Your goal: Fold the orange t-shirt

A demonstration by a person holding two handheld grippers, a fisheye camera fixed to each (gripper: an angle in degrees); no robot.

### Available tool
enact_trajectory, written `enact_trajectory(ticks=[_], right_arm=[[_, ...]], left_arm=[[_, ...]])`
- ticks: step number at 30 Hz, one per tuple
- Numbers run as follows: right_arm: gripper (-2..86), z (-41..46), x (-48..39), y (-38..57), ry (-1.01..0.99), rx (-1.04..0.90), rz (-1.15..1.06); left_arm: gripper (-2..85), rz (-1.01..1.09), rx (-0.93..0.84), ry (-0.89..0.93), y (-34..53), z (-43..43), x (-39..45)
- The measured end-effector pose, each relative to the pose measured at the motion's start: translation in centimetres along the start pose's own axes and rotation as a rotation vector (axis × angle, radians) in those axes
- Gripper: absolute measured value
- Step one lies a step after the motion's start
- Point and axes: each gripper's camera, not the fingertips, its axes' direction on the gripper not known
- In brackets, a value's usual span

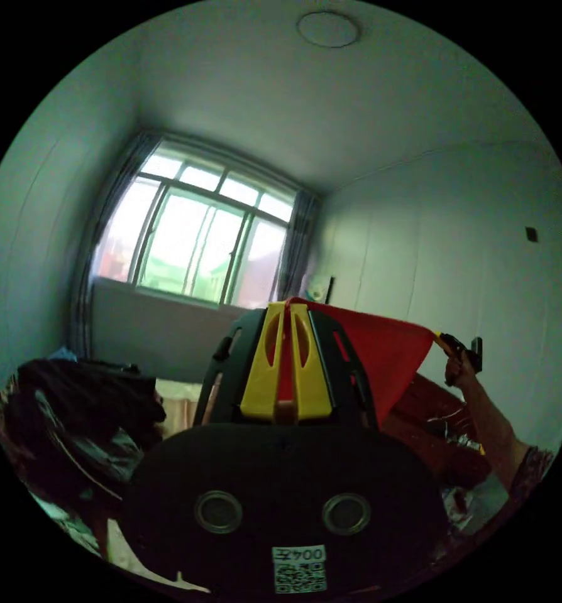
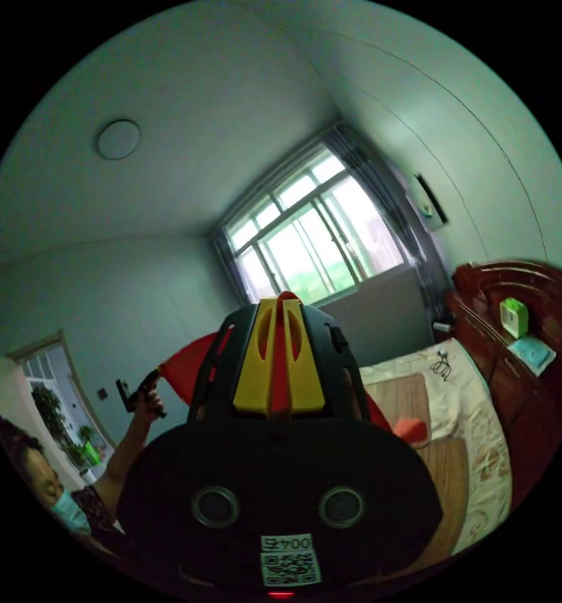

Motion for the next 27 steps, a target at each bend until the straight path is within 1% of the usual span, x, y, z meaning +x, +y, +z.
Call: enact_trajectory(ticks=[2, 5, 7, 8, 9, 10, 11, 12, 14, 17, 20, 22, 24, 27], right_arm=[[0.2, 0.1, 0.8, 1.7, -0.008, -0.049, -0.040], [0.2, 0.8, 3.6, 6.5, -0.047, -0.201, -0.062], [0.1, 1.3, 5.8, 10.6, -0.045, -0.320, -0.054], [0.0, 1.8, 7.5, 13.8, -0.028, -0.412, -0.035], [0.0, 2.4, 9.5, 17.2, -0.018, -0.506, 0.006], [0.0, 2.6, 10.6, 18.9, -0.016, -0.553, 0.036], [0.0, 3.1, 13.0, 22.5, -0.012, -0.640, 0.115], [0.0, 3.4, 15.3, 26.0, -0.009, -0.704, 0.198], [0.0, 3.6, 18.4, 31.0, -0.017, -0.762, 0.322], [0.1, 3.6, 22.7, 38.7, -0.017, -0.810, 0.498], [0.1, 3.1, 26.3, 45.8, 0.008, -0.818, 0.686], [0.1, 2.6, 27.7, 49.5, 0.032, -0.817, 0.785], [0.0, 2.2, 28.6, 53.2, 0.038, -0.818, 0.875], [-0.1, 1.3, 29.1, 55.6, 0.021, -0.771, 0.931]], left_arm=[[0.8, 0.043, -0.012, 0.054, 3.4, -1.3, -0.2], [0.8, 0.047, -0.089, 0.073, 8.8, -2.0, -1.1], [0.7, 0.077, -0.203, 0.074, 15.7, -2.3, -1.8], [0.7, 0.099, -0.273, 0.073, 19.9, -2.4, -2.0], [0.7, 0.111, -0.310, 0.066, 22.0, -2.4, -2.1], [0.8, 0.128, -0.383, 0.052, 26.5, -2.4, -2.2], [0.9, 0.133, -0.411, 0.048, 28.6, -2.5, -2.3], [0.9, 0.128, -0.468, 0.044, 33.1, -2.6, -2.4], [1.1, 0.067, -0.603, 0.025, 41.7, -2.7, -3.0], [1.1, 0.028, -0.725, -0.007, 49.1, -2.8, -3.0], [1.1, 0.040, -0.926, -0.066, 57.7, -2.6, -2.6], [1.1, 0.055, -1.014, -0.066, 60.8, -2.6, -2.2], [1.1, 0.063, -1.065, -0.050, 63.1, -2.9, -1.8], [1.0, 0.051, -1.078, -0.053, 65.2, -4.0, -1.6]])
